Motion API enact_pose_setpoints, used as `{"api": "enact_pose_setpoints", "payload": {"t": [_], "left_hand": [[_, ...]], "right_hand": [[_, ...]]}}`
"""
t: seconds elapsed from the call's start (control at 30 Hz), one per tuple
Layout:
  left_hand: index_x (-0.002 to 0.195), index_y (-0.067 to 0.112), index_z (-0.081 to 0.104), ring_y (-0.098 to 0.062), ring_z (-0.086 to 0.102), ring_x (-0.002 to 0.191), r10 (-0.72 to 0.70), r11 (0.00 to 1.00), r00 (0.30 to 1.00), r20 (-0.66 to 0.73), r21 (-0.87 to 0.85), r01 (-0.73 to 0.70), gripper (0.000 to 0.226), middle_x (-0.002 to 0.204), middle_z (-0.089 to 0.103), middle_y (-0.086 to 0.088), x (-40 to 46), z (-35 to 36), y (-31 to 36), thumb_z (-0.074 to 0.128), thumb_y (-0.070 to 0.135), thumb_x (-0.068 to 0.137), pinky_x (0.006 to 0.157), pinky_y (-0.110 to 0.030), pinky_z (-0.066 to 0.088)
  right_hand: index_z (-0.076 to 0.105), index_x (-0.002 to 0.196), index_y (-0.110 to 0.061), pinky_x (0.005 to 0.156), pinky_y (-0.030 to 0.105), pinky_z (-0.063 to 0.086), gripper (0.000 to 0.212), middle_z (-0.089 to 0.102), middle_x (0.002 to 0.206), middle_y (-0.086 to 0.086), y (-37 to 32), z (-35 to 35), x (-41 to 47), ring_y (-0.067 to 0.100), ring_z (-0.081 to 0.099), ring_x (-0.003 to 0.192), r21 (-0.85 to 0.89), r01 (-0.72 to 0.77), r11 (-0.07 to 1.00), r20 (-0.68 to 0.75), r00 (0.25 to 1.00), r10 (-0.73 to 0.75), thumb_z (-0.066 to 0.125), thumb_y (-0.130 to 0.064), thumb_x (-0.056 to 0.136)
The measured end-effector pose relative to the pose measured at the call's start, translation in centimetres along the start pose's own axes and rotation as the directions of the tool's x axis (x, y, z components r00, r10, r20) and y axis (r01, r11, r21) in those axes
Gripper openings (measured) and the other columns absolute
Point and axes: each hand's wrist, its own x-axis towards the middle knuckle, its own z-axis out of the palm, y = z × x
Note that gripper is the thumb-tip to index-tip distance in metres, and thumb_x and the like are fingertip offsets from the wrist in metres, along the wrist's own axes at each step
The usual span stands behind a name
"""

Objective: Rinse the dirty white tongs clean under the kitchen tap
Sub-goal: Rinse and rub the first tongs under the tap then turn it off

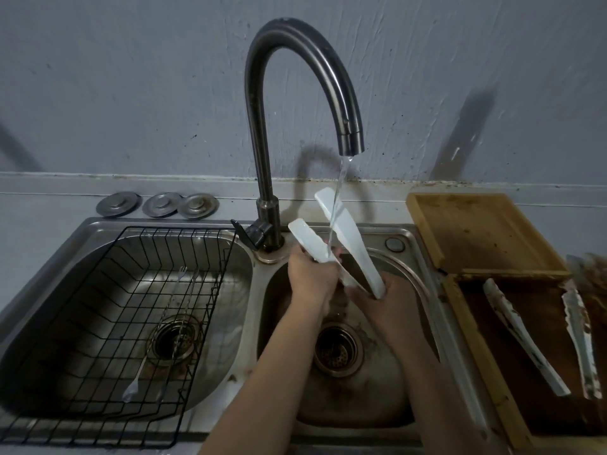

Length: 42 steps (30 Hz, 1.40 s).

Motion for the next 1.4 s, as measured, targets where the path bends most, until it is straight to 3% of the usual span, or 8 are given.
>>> {"api": "enact_pose_setpoints", "payload": {"t": [0.17, 0.3, 0.63, 0.73, 0.87, 1.13, 1.3, 1.4], "left_hand": [[0.110, -0.002, 0.055, -0.010, 0.071, 0.077, 0.049, 0.996, 0.992, 0.120, 0.063, -0.057, 0.040, 0.099, 0.070, -0.007, -0.4, 0.4, 0.6, 0.056, -0.021, 0.074, 0.075, -0.033, 0.059], [0.109, 0.003, 0.058, 0.000, 0.066, 0.072, 0.168, 0.968, 0.975, 0.145, 0.161, -0.190, 0.040, 0.084, 0.066, 0.006, -1.2, -0.1, 1.6, 0.051, -0.019, 0.077, 0.076, -0.029, 0.059], [0.096, 0.009, 0.059, -0.019, 0.069, 0.081, 0.268, 0.927, 0.951, 0.156, 0.228, -0.299, 0.012, 0.075, 0.067, 0.003, -1.2, -0.7, 1.9, 0.048, 0.005, 0.093, 0.081, -0.038, 0.056], [0.095, 0.000, 0.058, -0.022, 0.068, 0.073, 0.214, 0.962, 0.970, 0.116, 0.146, -0.229, 0.017, 0.071, 0.065, -0.002, -0.7, -0.7, 1.4, 0.043, 0.007, 0.097, 0.075, -0.041, 0.058], [0.096, -0.006, 0.058, -0.003, 0.066, 0.051, 0.068, 0.997, 0.996, 0.059, 0.016, -0.069, 0.024, 0.067, 0.064, -0.006, -0.5, -1.3, 0.6, 0.040, 0.009, 0.099, 0.052, -0.020, 0.056], [0.098, 0.000, 0.058, -0.024, 0.068, 0.077, -0.266, 0.912, 0.917, 0.296, -0.233, 0.339, 0.020, 0.072, 0.073, -0.009, 0.4, -4.0, 2.1, 0.038, -0.001, 0.095, 0.073, -0.041, 0.056], [0.125, -0.002, 0.051, -0.028, 0.066, 0.092, -0.164, 0.902, 0.938, 0.307, -0.338, 0.269, 0.035, 0.107, 0.067, -0.017, 1.8, -5.3, 3.9, 0.030, 0.013, 0.102, 0.087, -0.046, 0.052], [0.127, 0.000, 0.052, -0.018, 0.069, 0.087, -0.033, 0.946, 0.939, 0.343, -0.291, 0.140, 0.032, 0.103, 0.069, -0.009, 1.3, -5.2, 4.1, 0.038, 0.011, 0.100, 0.079, -0.037, 0.058]], "right_hand": [[0.050, 0.054, -0.025, 0.043, 0.010, 0.039, 0.032, 0.057, 0.043, -0.013, 0.7, 1.2, 0.0, -0.003, 0.053, 0.042, 0.217, -0.033, 0.976, -0.075, 0.996, 0.050, 0.075, -0.023, 0.075], [0.050, 0.066, -0.013, 0.050, 0.026, 0.048, 0.026, 0.058, 0.055, 0.003, 1.7, 2.3, 0.0, 0.011, 0.055, 0.049, 0.335, -0.138, 0.932, 0.051, 0.990, 0.129, 0.069, -0.025, 0.080], [0.059, 0.090, -0.011, 0.056, 0.023, 0.050, 0.012, 0.065, 0.066, 0.005, 1.7, 3.3, 0.3, 0.011, 0.060, 0.056, 0.336, -0.228, 0.914, 0.206, 0.965, 0.165, 0.053, -0.022, 0.093], [0.061, 0.081, -0.012, 0.046, 0.018, 0.042, 0.016, 0.056, 0.052, -0.002, 1.5, 3.0, 0.2, 0.005, 0.049, 0.043, 0.295, -0.230, 0.927, 0.224, 0.960, 0.167, 0.053, -0.021, 0.092], [0.066, 0.079, -0.010, 0.048, 0.024, 0.040, 0.023, 0.054, 0.049, -0.005, 1.3, 2.8, 0.2, 0.010, 0.050, 0.048, 0.208, -0.275, 0.939, 0.229, 0.947, 0.227, 0.057, -0.029, 0.089], [0.064, 0.096, -0.014, 0.063, 0.028, 0.052, 0.024, 0.061, 0.071, -0.002, 1.4, 2.7, 0.1, 0.013, 0.062, 0.066, 0.016, -0.264, 0.964, 0.259, 0.933, 0.251, 0.054, -0.035, 0.090], [0.063, 0.072, -0.018, 0.050, 0.025, 0.045, 0.032, 0.059, 0.059, -0.002, 1.6, 1.8, -0.2, 0.010, 0.056, 0.052, -0.011, -0.345, 0.939, 0.329, 0.885, 0.329, 0.055, -0.046, 0.086], [0.054, 0.061, -0.014, 0.039, 0.020, 0.034, 0.049, 0.046, 0.042, -0.005, 1.6, 1.9, -0.4, 0.007, 0.041, 0.034, 0.034, -0.408, 0.912, 0.367, 0.854, 0.368, 0.051, -0.058, 0.084]]}}
